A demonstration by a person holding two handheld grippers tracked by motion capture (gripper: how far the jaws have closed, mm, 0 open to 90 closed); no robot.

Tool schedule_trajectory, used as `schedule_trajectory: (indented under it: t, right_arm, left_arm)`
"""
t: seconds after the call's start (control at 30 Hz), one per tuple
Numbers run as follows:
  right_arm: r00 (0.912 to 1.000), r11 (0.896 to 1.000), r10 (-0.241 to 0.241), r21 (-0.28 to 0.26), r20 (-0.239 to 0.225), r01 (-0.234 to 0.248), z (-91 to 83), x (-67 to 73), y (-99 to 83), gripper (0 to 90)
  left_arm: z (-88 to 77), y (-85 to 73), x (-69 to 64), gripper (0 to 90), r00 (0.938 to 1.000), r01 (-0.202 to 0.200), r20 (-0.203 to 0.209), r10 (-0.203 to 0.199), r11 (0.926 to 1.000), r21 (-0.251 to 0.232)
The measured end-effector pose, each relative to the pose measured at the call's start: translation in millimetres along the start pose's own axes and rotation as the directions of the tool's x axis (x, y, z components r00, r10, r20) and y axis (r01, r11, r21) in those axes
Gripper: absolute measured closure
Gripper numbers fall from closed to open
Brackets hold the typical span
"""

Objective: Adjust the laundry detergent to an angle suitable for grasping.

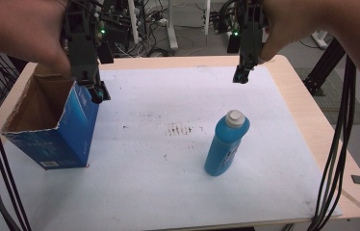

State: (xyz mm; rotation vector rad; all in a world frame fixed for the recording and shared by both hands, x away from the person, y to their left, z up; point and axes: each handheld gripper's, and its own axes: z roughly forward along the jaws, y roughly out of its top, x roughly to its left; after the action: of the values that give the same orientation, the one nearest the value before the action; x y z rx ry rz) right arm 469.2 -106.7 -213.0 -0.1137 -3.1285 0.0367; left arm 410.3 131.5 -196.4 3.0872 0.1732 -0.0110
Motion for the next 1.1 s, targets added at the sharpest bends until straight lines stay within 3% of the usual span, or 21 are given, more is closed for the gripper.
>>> schedule_trajectory:
  t: [0.3,0.8,1.1]
  right_arm:
    - [0.9995,1.0,-0.03,0.001,-0.006,0.03,2.5,-0.9,3.6,1.4]
    - [0.9999,1.0,-0.009,0.015,0.007,0.009,6.8,-6.3,1.4,1.3]
    - [0.9999,1.0,0.001,0.017,0.016,-0.001,6.7,-6.6,-1.2,1.4]
  left_arm:
    - [-1.9,-1.7,-2.0,1.7,0.9999,0.011,-0.005,-0.011,0.9999,0.001]
    - [0.8,-1.8,-0.1,1.7,0.9985,0.05,-0.024,-0.05,0.9987,0.004]
    - [3.4,-2.7,-3.8,1.7,0.9981,0.061,-0.007,-0.061,0.9981,0.003]
